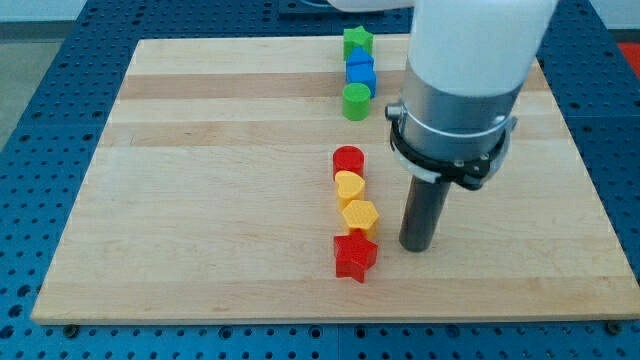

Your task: Push the yellow star to the bottom center

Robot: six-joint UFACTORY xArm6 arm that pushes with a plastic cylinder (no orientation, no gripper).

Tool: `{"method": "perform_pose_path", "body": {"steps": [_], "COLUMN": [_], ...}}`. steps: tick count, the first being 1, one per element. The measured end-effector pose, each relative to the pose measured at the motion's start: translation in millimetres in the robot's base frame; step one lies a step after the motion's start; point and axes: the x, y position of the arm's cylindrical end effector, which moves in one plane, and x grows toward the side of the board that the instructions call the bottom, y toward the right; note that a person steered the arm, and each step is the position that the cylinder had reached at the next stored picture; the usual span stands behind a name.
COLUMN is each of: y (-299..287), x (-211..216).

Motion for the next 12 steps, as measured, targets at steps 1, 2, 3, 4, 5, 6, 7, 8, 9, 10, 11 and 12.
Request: {"method": "perform_pose_path", "body": {"steps": [1, 2, 3, 4, 5, 6, 7, 8, 9, 10, 11, 12], "y": [-3, -29, -71, -104, -122, -114, -102, -90, -59, -34, -10, -5], "x": [-14, -15, -15, -16, -16, -19, -20, -20, -20, -23, -25, -41]}}
